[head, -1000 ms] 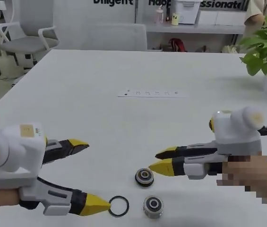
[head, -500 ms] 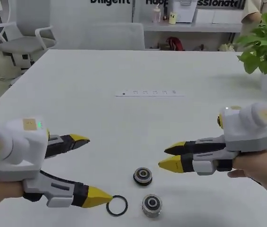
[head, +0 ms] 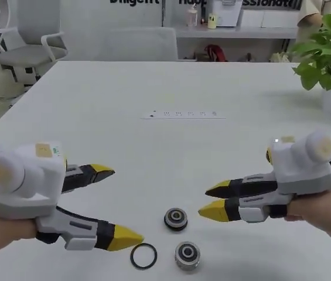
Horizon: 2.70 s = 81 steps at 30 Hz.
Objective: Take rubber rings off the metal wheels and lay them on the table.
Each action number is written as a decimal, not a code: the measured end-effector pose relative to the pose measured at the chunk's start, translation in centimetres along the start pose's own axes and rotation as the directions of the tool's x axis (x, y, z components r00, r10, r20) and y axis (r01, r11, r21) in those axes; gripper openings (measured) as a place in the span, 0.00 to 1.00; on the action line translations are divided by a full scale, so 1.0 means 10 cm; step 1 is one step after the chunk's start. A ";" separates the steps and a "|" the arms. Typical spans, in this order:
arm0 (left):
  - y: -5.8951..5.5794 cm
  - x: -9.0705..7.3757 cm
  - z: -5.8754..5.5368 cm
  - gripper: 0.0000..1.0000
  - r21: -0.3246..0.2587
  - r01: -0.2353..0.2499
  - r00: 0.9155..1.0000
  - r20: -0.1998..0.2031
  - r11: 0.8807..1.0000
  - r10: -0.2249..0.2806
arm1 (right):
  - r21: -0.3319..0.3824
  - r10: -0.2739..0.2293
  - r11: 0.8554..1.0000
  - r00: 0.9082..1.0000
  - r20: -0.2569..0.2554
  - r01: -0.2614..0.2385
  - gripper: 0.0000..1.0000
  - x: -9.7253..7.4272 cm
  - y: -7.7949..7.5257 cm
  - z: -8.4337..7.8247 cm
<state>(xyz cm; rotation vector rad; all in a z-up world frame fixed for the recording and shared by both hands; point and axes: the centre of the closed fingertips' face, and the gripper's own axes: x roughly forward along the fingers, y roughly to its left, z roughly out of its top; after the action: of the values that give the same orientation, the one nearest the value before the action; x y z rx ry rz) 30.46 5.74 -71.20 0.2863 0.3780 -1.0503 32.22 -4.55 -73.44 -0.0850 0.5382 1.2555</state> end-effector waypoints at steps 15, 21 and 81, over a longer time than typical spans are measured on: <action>0.01 0.14 -0.04 0.84 0.001 0.020 1.000 -0.020 1.000 -0.020 | -0.006 -0.012 1.000 0.999 -0.037 0.012 0.32 0.08 -0.08 -0.18; 0.02 0.20 -0.08 0.82 0.002 0.027 0.999 -0.033 1.000 -0.027 | -0.010 -0.011 1.000 0.999 -0.049 0.011 0.32 0.13 -0.09 -0.22; -0.02 0.71 -0.24 0.63 -0.015 0.112 0.991 -0.076 0.994 -0.113 | -0.009 0.006 1.000 0.996 -0.089 -0.007 0.32 0.41 -0.15 -0.45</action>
<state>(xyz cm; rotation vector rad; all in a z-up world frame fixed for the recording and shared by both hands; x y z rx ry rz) 33.04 1.05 -76.47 0.2994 0.4735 -1.1496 32.90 -3.00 -79.45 -0.1476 0.6097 1.2652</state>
